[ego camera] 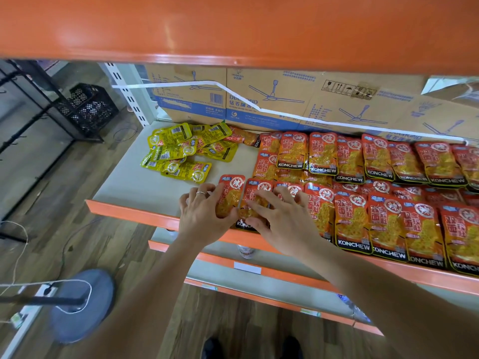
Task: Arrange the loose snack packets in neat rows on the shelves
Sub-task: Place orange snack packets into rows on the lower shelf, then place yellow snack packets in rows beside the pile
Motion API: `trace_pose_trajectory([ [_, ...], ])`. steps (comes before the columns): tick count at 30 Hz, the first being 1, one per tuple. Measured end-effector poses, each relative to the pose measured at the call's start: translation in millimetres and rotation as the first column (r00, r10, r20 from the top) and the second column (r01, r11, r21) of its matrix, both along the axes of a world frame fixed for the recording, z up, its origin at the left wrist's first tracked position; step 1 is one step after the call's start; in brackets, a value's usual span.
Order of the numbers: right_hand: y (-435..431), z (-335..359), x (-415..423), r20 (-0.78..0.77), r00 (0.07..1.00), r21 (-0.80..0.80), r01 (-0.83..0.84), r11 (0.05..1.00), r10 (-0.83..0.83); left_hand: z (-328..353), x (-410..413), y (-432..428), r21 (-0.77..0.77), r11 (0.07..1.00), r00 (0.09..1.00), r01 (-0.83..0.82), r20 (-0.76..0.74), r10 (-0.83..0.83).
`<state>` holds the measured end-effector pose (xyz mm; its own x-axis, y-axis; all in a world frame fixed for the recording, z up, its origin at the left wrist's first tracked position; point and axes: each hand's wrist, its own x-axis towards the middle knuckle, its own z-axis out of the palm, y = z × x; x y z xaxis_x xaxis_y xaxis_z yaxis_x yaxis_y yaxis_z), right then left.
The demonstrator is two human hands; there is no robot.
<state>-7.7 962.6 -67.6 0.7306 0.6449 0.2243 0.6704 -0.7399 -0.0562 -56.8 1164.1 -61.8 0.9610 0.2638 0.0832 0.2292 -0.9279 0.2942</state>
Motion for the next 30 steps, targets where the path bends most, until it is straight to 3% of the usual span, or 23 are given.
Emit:
trace_pose_trajectory([
  [30,-3.9,-10.0,-1.4,0.21,0.977,0.218,-0.094,0.971,0.048,-6.1,-0.4,1.7,0.002,1.0,0.999,0.024,0.039,-0.024],
])
